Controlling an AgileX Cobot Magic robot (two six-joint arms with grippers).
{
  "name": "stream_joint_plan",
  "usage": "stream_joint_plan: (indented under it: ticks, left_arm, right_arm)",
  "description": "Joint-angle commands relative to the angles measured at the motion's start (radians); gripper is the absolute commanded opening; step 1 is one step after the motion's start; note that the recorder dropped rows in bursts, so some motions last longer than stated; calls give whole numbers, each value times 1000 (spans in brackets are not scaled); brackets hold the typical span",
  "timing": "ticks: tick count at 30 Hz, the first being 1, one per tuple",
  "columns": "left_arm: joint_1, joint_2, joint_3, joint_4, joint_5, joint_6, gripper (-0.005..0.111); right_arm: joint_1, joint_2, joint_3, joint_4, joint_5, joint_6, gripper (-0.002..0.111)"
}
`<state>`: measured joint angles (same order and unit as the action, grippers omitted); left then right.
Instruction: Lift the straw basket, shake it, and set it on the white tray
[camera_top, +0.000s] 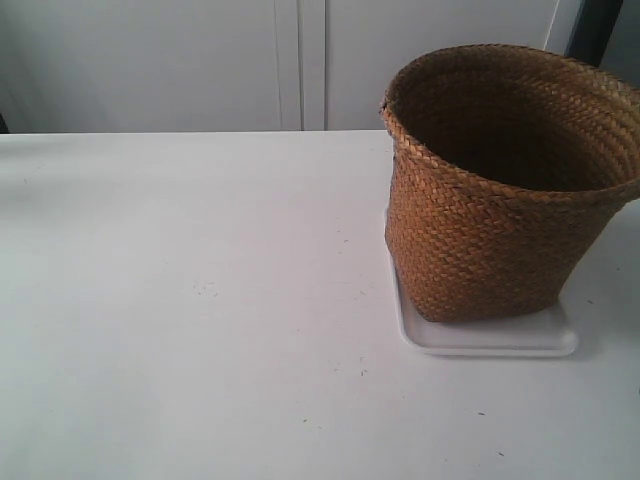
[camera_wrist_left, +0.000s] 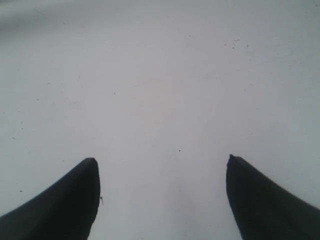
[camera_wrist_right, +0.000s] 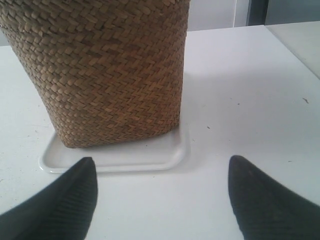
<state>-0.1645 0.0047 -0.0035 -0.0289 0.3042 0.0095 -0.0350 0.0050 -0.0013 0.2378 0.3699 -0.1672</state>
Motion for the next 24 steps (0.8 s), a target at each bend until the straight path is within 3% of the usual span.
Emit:
stream_joint_plan:
  ticks: [1,24]
  left_arm:
    - [2,-5,4,-6,9,-9,74]
    - [2,-5,4,-6,9,-9,74]
  right_arm:
    - [4,-5,1,-5,-2,-8,68]
    - [4,-5,1,-5,-2,7,68]
